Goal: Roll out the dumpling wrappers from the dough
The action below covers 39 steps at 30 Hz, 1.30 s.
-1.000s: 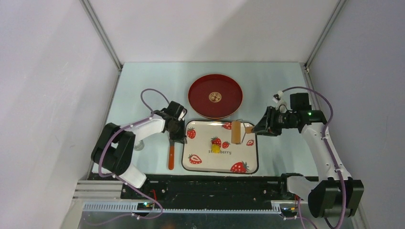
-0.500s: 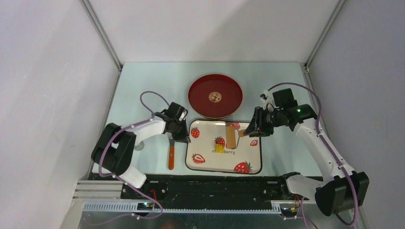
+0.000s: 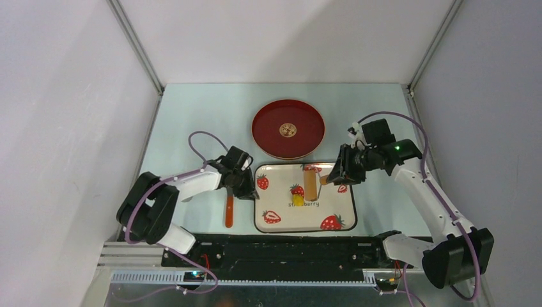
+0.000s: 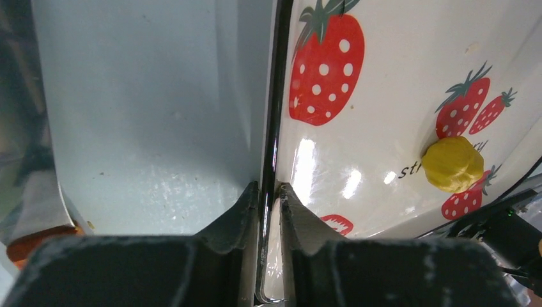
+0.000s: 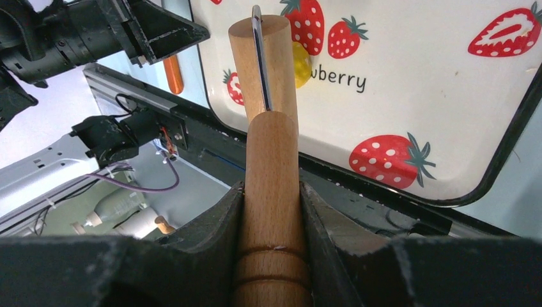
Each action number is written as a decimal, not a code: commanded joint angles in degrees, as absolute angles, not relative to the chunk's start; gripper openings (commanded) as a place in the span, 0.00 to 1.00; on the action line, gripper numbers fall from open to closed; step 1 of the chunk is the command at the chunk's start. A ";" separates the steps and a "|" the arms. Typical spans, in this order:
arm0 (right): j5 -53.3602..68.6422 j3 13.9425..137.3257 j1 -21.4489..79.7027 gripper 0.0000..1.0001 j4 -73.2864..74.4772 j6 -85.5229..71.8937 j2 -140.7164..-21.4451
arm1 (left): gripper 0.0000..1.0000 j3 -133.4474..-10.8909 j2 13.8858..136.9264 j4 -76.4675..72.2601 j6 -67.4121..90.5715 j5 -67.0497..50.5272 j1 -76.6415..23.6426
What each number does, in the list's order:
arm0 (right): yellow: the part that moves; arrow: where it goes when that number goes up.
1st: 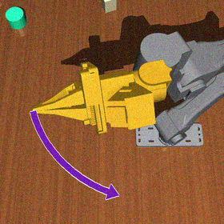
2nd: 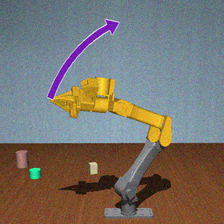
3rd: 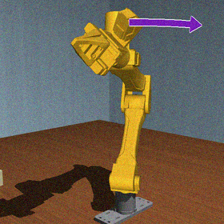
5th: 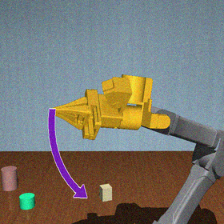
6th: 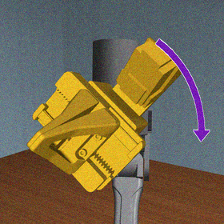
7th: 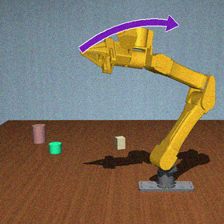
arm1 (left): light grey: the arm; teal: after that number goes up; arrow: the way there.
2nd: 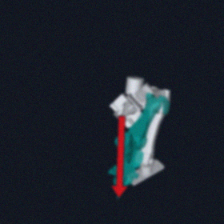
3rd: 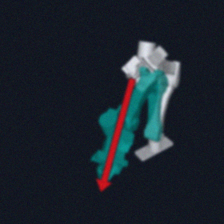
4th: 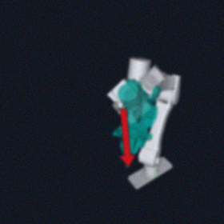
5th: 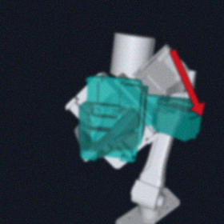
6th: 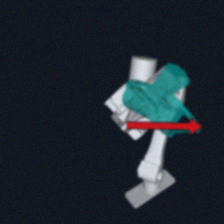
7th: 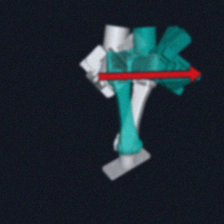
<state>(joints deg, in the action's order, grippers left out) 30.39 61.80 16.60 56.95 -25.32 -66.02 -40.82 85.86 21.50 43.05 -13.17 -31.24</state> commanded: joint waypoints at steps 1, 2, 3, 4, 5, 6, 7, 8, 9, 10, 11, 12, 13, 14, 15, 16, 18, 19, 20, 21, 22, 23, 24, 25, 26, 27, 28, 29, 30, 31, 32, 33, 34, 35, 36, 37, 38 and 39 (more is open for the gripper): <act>28.38 65.72 18.87 0.00 57.43 -26.45 -66.81 | 0.17 -39.02 85.01 20.62 44.51 -15.12 -32.61; 27.16 66.26 19.75 0.00 57.97 -26.54 -67.07 | 0.17 -38.45 85.17 20.29 44.72 -15.38 -32.85; 26.41 66.57 20.29 0.00 58.25 -26.70 -67.59 | 0.16 -38.17 85.21 19.55 44.82 -15.65 -32.95; 24.82 67.31 21.31 0.00 58.93 -26.84 -67.85 | 0.16 -37.47 85.33 19.00 45.00 -15.82 -33.07; 23.97 67.71 21.90 0.00 59.26 -27.21 -68.25 | 0.15 -37.19 85.34 18.15 45.09 -16.13 -33.12; 22.62 68.37 22.94 0.00 59.68 -27.40 -68.44 | 0.13 -36.76 85.27 17.82 45.26 -16.24 -33.09; 21.86 68.72 23.38 0.00 60.40 -27.99 -69.01 | 0.12 -36.66 85.26 17.40 45.26 -16.32 -33.11; 19.79 69.81 24.41 0.00 60.96 -28.32 -69.31 | 0.11 -36.41 85.15 16.94 45.26 -16.29 -33.15; 18.73 70.41 24.95 0.00 61.93 -28.94 -70.04 | 0.10 -36.27 85.20 16.73 45.31 -16.14 -33.14; 16.75 71.72 26.17 0.00 62.39 -29.32 -70.40 | 0.08 -36.05 85.50 16.25 45.34 -16.15 -33.20; 15.89 72.42 27.55 0.00 63.19 -30.05 -71.26 | 0.08 -36.04 85.73 16.12 45.28 -16.30 -33.21; 14.23 73.78 28.64 0.00 63.54 -30.36 -71.71 | 0.07 -36.04 86.23 15.76 45.23 -16.41 -33.22; 12.48 75.18 30.01 0.00 64.36 -31.04 -72.68 | 0.06 -36.08 86.45 15.57 45.19 -16.47 -33.27; 11.56 75.82 30.78 0.00 64.79 -31.38 -73.76 | 0.05 -36.11 86.78 15.38 45.14 -16.50 -33.28; 9.52 77.21 32.55 0.00 65.85 -32.04 -74.41 | 0.05 -36.12 86.90 15.25 45.10 -16.61 -33.26; 8.45 77.76 33.37 0.00 66.33 -32.32 -75.78 | 0.04 -36.06 86.98 15.08 45.09 -16.72 -33.24; 5.75 79.07 35.84 0.00 67.53 -33.27 -77.42 | 0.02 -35.97 87.06 14.73 45.02 -16.66 -33.26; 4.47 79.33 37.17 0.00 67.73 -33.83 -77.82 | 0.01 -35.87 87.16 14.66 45.01 -16.68 -33.25; 3.86 79.39 37.75 0.00 67.75 -34.49 -78.47 | 0.00 -35.86 87.17 14.50 45.00 -16.69 -33.24; 2.77 79.44 38.62 0.00 67.76 -34.83 -78.66 | 0.00 -35.86 87.36 14.41 45.00 -16.70 -33.23; 2.31 79.45 39.00 0.00 67.72 -35.43 -79.14 | 0.00 -35.86 87.41 14.30 45.00 -16.70 -33.27; 1.85 79.45 39.52 0.00 67.53 -35.60 -79.25 | 0.00 -35.86 87.51 14.27 45.00 -16.70 -33.26; 1.76 79.45 39.71 0.00 67.43 -35.93 -79.60 | 0.00 -35.86 87.57 14.18 45.09 -16.70 -33.28; 1.74 79.45 40.23 0.00 67.26 -36.07 -79.70 | 0.00 -35.86 87.63 14.07 45.09 -16.66 -33.28; 1.66 79.45 40.62 0.00 67.00 -36.42 -79.82 | 0.00 -35.86 87.67 14.02 45.09 -16.69 -33.25; 1.49 79.45 40.79 0.00 66.90 -36.58 -79.81 | 0.00 -35.82 87.64 13.99 45.09 -16.69 -33.23; 1.40 79.50 41.09 0.00 66.60 -36.92 -79.85 | 0.00 -35.79 87.68 13.98 45.09 -16.70 -33.27; 1.43 79.46 41.29 0.00 66.44 -37.05 -80.12 | 0.00 -35.78 87.64 13.93 45.09 -16.70 -33.26; 1.50 79.46 41.50 0.00 66.20 -37.26 -80.23 | 0.00 -35.82 87.68 13.95 45.09 -16.76 -33.28; 1.52 79.52 41.58 0.00 66.10 -37.35 -80.42 | 0.00 -35.81 87.77 13.95 45.09 -16.73 -33.28; 1.52 79.54 41.86 0.00 65.99 -37.48 -80.55 | 0.00 -35.83 87.87 13.96 45.11 -16.77 -33.25; 1.55 79.49 41.98 0.00 65.95 -37.55 -80.85 | 0.00 -35.85 87.95 13.95 45.10 -16.76 -33.27; 1.64 79.53 42.22 0.00 65.93 -37.58 -80.99 | 0.00 -35.86 87.97 13.96 45.18 -16.73 -33.32; 1.70 79.58 42.38 0.00 65.97 -37.55 -81.22 | 0.00 -35.86 88.04 13.93 45.18 -16.77 -33.27; 1.68 79.51 42.68 0.00 65.89 -37.67 -81.35 | 0.00 -35.86 88.03 13.95 45.18 -16.78 -33.30; 1.72 79.48 42.78 0.00 65.90 -37.74 -81.62 | 0.00 -35.84 88.05 13.95 45.18 -16.79 -33.31; 1.64 79.50 42.91 0.00 65.91 -37.72 -81.72 | 0.00 -35.85 88.00 13.92 45.18 -16.79 -33.27; 1.57 79.52 43.03 0.00 65.87 -37.75 -82.02 | 0.00 -35.86 87.99 13.94 45.18 -16.72 -33.33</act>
